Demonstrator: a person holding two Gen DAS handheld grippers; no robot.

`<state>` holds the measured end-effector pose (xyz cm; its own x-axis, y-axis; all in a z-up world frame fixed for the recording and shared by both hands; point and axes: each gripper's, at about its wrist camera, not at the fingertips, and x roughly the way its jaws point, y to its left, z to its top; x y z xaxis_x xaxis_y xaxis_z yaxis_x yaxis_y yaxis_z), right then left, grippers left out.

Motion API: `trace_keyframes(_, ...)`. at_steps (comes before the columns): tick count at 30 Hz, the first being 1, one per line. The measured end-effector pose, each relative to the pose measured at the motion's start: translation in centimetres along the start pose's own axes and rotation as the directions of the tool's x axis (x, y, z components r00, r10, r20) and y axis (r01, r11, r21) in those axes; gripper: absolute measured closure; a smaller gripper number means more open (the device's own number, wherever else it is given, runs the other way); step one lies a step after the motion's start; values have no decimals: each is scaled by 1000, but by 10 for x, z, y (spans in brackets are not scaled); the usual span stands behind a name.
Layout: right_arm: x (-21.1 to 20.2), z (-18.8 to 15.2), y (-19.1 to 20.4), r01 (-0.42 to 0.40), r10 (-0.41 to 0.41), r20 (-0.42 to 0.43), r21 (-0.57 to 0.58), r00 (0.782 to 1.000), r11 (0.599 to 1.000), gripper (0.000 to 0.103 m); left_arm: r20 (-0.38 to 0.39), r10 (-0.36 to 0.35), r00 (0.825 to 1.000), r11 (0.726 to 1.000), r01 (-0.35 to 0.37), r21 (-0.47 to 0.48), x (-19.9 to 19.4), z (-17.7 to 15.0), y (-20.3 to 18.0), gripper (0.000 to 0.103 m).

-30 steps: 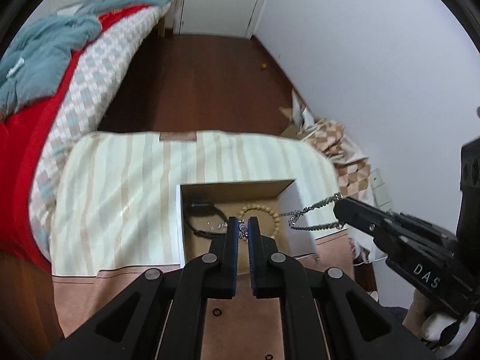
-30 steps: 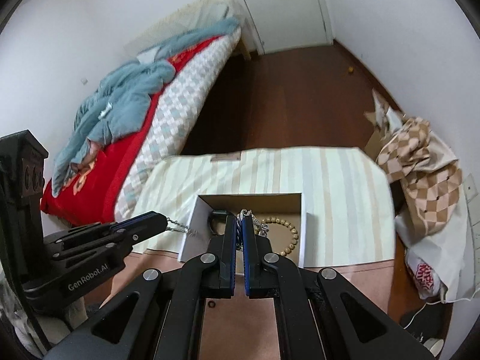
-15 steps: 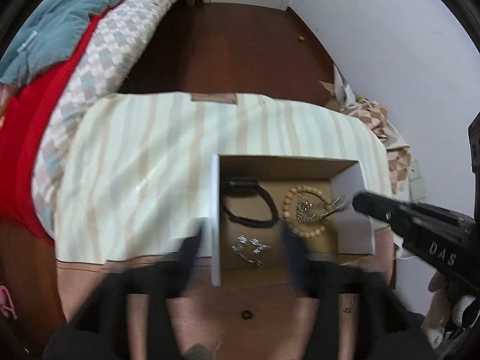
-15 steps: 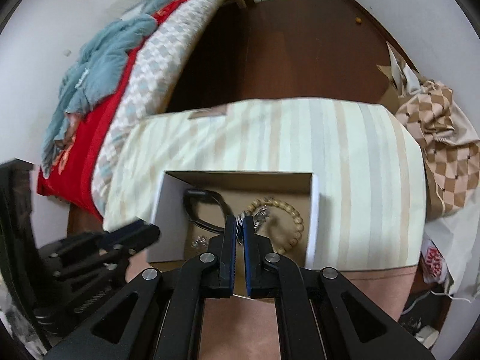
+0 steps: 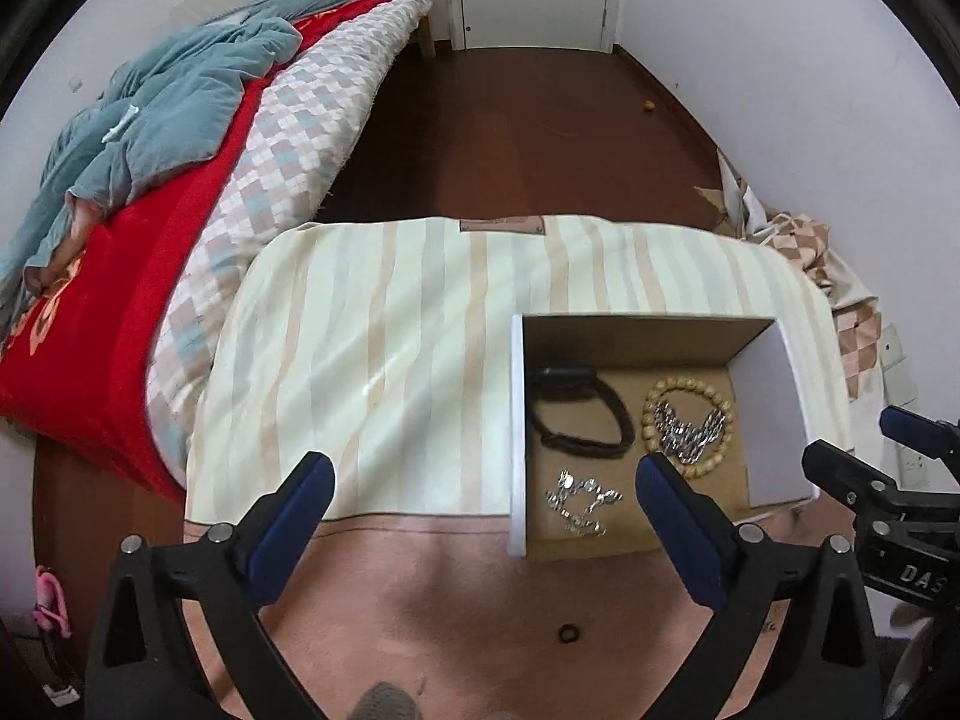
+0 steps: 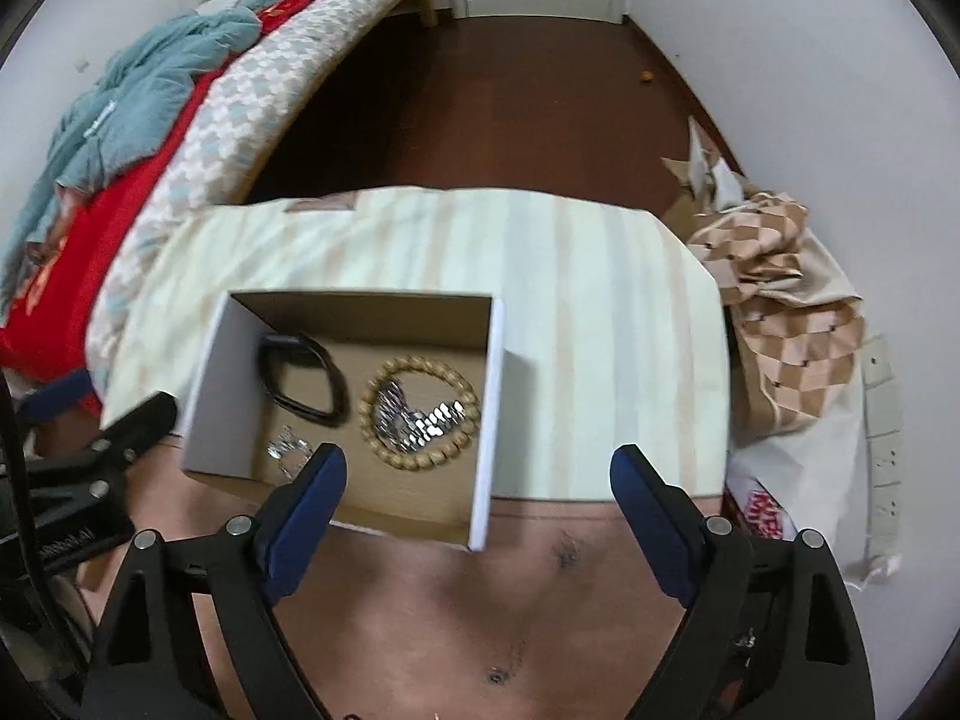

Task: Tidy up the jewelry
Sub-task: 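Lower both chains into the white box and open both tools, then grasp a small black ring with the left tool while the right tool grasps a silver earring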

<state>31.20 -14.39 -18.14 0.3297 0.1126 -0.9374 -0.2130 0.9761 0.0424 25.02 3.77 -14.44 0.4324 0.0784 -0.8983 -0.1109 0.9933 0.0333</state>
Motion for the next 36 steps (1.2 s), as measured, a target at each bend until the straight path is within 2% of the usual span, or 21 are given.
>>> trace_keyframes(1,2,-4,0,24,-24,0,4,1000,1000,11,1,10,1000,1000,-10,4,0,-3,-1,0)
trace_keyframes(3,2,-10,0,47,-47,11,12,999,999,1,1,23,1000,1000,-23,13,0,-8,-2,0)
trace_keyframes(6,2,-16,2,78,-78,31,17,996,997,1,6,33,999,999,-33,10,-3,-12,-2,0)
trace_keyframes(15,-17,-28,9,91,-94,75,36,993,995,1,68,52,996,999,-51,-7,-33,-19,-3,0)
trace_keyframes(22,-51,-42,15,97,-102,132,45,986,994,1,118,59,991,998,-57,-21,-64,-31,-2,0)
trace_keyframes(36,-128,-83,31,96,-101,250,33,963,995,1,201,29,979,999,-22,-36,-128,-64,6,0)
